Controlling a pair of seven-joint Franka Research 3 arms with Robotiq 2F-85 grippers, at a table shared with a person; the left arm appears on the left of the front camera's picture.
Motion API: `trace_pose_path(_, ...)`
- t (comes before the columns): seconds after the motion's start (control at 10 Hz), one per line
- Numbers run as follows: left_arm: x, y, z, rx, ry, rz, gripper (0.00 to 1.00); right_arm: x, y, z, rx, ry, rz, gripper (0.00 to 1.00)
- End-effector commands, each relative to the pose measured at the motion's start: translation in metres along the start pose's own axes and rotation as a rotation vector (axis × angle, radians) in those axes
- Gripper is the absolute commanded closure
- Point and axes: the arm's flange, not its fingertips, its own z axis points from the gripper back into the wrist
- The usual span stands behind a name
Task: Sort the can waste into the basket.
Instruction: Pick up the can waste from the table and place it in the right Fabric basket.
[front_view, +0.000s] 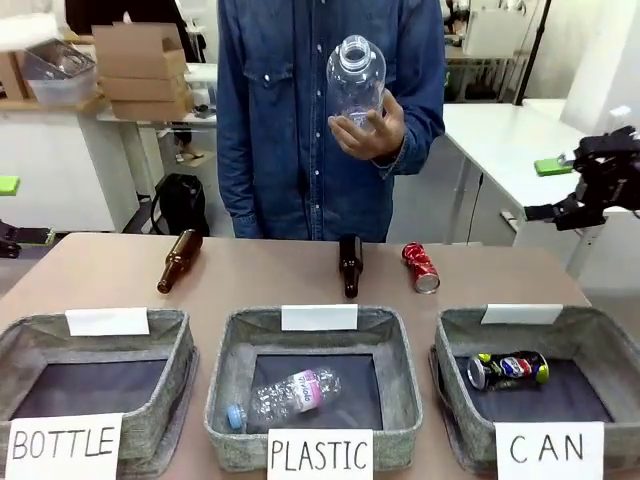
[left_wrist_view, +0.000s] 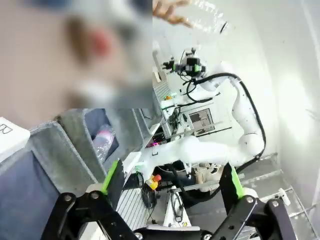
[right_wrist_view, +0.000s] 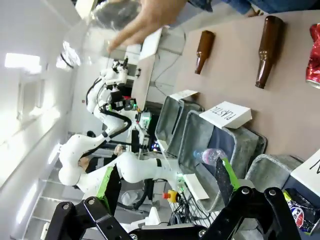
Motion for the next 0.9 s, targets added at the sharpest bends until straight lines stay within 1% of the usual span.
trace_pose_path(0.0, 0.0214, -0.0333, -0.0262, 0.092, 0.132, -0.041, 0.0, -0.0033, 0.0036, -0.0162, 0.007, 0.042, 0.009, 0.0)
trace_pose_path(0.8, 0.0214, -0.0333, -0.0262, 0.092, 0.132, -0.041, 0.0, -0.0033, 0.0036, -0.0162, 0.007, 0.042, 0.009, 0.0)
